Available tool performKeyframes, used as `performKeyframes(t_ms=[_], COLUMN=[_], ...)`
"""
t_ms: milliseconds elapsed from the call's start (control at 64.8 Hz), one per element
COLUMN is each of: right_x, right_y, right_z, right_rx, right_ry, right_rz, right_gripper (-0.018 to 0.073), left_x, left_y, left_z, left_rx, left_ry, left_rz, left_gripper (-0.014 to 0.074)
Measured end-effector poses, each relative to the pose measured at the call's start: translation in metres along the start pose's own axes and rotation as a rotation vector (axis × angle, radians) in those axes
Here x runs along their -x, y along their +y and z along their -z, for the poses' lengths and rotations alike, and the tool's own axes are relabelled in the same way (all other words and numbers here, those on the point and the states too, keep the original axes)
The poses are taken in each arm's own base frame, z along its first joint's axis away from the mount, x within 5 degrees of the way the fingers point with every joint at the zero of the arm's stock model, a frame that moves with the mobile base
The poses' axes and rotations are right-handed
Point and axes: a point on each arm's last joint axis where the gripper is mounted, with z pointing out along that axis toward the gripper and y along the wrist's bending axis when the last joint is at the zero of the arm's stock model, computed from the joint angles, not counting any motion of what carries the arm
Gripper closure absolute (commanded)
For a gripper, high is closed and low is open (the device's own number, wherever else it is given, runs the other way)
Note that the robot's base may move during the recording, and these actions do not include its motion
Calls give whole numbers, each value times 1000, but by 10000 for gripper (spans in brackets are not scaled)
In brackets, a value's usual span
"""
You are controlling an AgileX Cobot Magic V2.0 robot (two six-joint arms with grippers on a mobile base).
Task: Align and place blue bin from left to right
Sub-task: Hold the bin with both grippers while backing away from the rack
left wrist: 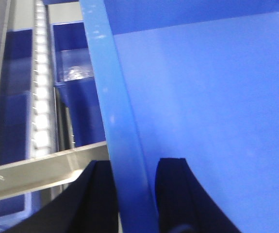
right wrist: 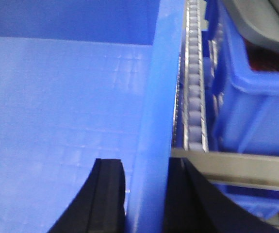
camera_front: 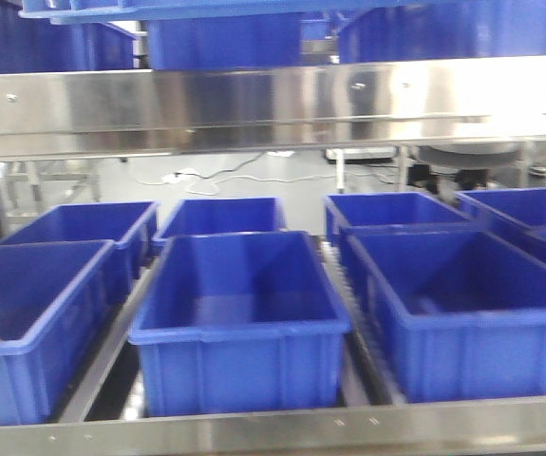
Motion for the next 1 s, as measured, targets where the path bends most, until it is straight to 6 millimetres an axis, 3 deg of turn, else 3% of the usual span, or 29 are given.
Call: performKeyframes(t_ms=[262, 509, 1003], right_x=[2, 2, -1], right_y=[1, 7, 1], right_z=[-2, -8, -5], right_rx=[12, 50, 4], right_ry=[-20, -32, 12], right_rz=[-2, -6, 0], right_gripper=[622, 622, 622], left_x=[-2, 0, -1], left_y=[1, 6, 1], left_z=[0, 17, 0], left_rx=[14, 46, 9], left_ry=[18, 14, 14], left_rz=[-3, 0, -1], left_gripper=[708, 708, 708])
